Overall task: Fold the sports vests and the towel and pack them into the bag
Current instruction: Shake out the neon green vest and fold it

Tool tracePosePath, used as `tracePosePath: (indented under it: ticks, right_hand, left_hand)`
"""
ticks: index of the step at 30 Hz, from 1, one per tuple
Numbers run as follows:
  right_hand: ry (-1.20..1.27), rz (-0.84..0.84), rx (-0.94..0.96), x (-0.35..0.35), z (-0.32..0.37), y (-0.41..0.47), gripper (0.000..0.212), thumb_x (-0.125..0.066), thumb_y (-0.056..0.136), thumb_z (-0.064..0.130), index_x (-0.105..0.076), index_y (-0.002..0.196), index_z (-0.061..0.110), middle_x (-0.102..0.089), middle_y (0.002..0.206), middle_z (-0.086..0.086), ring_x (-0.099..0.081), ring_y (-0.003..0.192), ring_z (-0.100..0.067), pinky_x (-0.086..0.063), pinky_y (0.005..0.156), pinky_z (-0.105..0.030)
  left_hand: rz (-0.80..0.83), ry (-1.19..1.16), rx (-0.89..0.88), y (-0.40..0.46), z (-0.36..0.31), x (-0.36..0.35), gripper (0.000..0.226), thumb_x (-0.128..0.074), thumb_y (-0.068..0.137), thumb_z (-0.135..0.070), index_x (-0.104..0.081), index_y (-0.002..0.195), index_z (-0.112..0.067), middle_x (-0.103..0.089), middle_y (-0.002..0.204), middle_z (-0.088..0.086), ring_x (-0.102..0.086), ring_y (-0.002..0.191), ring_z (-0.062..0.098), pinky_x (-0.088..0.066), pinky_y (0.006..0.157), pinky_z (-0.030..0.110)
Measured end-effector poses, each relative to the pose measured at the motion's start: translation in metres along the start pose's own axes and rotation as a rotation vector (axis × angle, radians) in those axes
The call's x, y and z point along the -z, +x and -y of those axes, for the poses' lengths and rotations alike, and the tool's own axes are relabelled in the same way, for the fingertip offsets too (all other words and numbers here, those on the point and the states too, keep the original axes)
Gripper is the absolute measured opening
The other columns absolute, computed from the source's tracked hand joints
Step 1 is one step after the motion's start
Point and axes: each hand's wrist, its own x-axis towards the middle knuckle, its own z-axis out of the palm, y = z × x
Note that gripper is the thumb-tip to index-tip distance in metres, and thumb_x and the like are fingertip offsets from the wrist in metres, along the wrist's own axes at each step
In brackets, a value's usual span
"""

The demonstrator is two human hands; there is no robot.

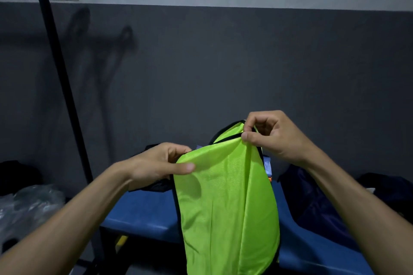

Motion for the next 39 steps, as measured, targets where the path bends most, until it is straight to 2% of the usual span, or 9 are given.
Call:
tracePosePath:
  ticks: [5, 8, 12, 15, 21, 25, 30, 35, 39]
  right_hand:
    - [-0.006, -0.002, -0.029, -0.001, -0.001, -0.008, 0.017, -0.07, 0.085, 0.015, -0.062, 0.072, 0.007, -0.047, 0.06, 0.01, -0.034, 0.055, -0.013, -0.029, 0.052, -0.028]
    - [0.008, 0.008, -0.049, -0.005, -0.002, -0.015, 0.017, -0.07, 0.085, 0.015, -0.062, 0.071, 0.008, -0.046, 0.06, 0.007, -0.032, 0.057, -0.016, -0.027, 0.053, -0.03]
    - [0.041, 0.02, -0.068, -0.013, 0.004, -0.021, 0.016, -0.069, 0.085, 0.012, -0.062, 0.071, 0.009, -0.046, 0.061, -0.007, -0.032, 0.058, -0.02, -0.029, 0.054, -0.033]
    - [0.058, 0.018, -0.084, -0.015, 0.013, -0.025, 0.016, -0.07, 0.085, 0.013, -0.063, 0.07, 0.011, -0.045, 0.065, -0.022, -0.033, 0.061, -0.027, -0.029, 0.056, -0.039]
    - [0.132, -0.05, -0.172, -0.014, 0.026, -0.042, 0.031, -0.064, 0.093, 0.021, -0.06, 0.072, -0.002, -0.05, 0.067, 0.0, -0.042, 0.065, -0.01, -0.034, 0.061, -0.021]
    - [0.078, -0.081, -0.21, -0.031, 0.034, -0.05, 0.026, -0.066, 0.098, 0.01, -0.07, 0.072, 0.009, -0.059, 0.066, 0.004, -0.049, 0.062, -0.007, -0.041, 0.065, -0.026]
    - [-0.385, -0.149, -0.161, -0.055, 0.041, -0.046, 0.011, -0.073, 0.07, 0.015, -0.063, 0.07, 0.02, -0.062, 0.061, 0.009, -0.056, 0.055, -0.011, -0.049, 0.057, -0.032]
    - [-0.522, -0.249, -0.168, -0.069, 0.039, -0.05, 0.016, -0.061, 0.069, 0.009, -0.051, 0.073, 0.022, -0.06, 0.064, 0.003, -0.057, 0.061, -0.016, -0.05, 0.061, -0.037]
    - [-0.305, -0.273, -0.182, -0.067, 0.042, -0.053, 0.028, -0.051, 0.074, -0.007, -0.053, 0.072, 0.021, -0.053, 0.06, 0.004, -0.041, 0.053, -0.008, -0.037, 0.054, -0.027]
  left_hand:
    - [0.022, -0.336, -0.059, -0.011, 0.014, -0.009, 0.045, -0.078, 0.086, -0.039, -0.064, 0.103, 0.001, -0.067, 0.094, 0.01, -0.066, 0.084, 0.019, -0.054, 0.077, 0.028]
    - [-0.115, -0.338, -0.128, -0.009, 0.012, -0.023, 0.024, -0.069, 0.09, -0.033, -0.063, 0.086, -0.009, -0.058, 0.085, 0.004, -0.058, 0.076, 0.012, -0.048, 0.07, 0.023]
    - [-0.198, -0.045, -0.201, 0.011, 0.006, -0.049, 0.013, -0.07, 0.086, -0.022, -0.07, 0.076, -0.014, -0.064, 0.132, -0.011, -0.058, 0.123, 0.003, -0.045, 0.1, 0.022]
    - [-0.191, -0.028, -0.235, 0.02, 0.003, -0.068, 0.012, -0.069, 0.085, -0.019, -0.07, 0.074, -0.015, -0.068, 0.094, -0.007, -0.059, 0.089, 0.005, -0.043, 0.082, 0.021]
    - [-0.328, -0.065, -0.289, 0.003, -0.032, -0.042, 0.012, -0.07, 0.08, -0.018, -0.065, 0.07, -0.014, -0.054, 0.06, -0.005, -0.044, 0.052, 0.002, -0.033, 0.05, 0.014]
    - [-0.134, 0.063, -0.3, -0.014, -0.098, -0.011, 0.015, -0.075, 0.075, -0.029, -0.067, 0.075, -0.016, -0.049, 0.074, 0.013, -0.04, 0.069, 0.024, -0.027, 0.061, 0.035]
    - [0.082, 0.197, -0.269, -0.023, -0.153, -0.013, 0.022, -0.073, 0.077, -0.023, -0.06, 0.077, -0.005, -0.044, 0.083, 0.019, -0.043, 0.068, 0.022, -0.036, 0.059, 0.028]
    - [0.089, 0.229, -0.256, -0.035, -0.158, -0.012, 0.02, -0.073, 0.075, -0.021, -0.06, 0.076, -0.006, -0.044, 0.08, 0.017, -0.044, 0.066, 0.02, -0.039, 0.058, 0.025]
    - [-0.033, 0.267, -0.231, -0.039, -0.151, -0.012, 0.017, -0.075, 0.072, -0.027, -0.064, 0.073, -0.013, -0.053, 0.071, 0.008, -0.05, 0.061, 0.012, -0.04, 0.056, 0.021]
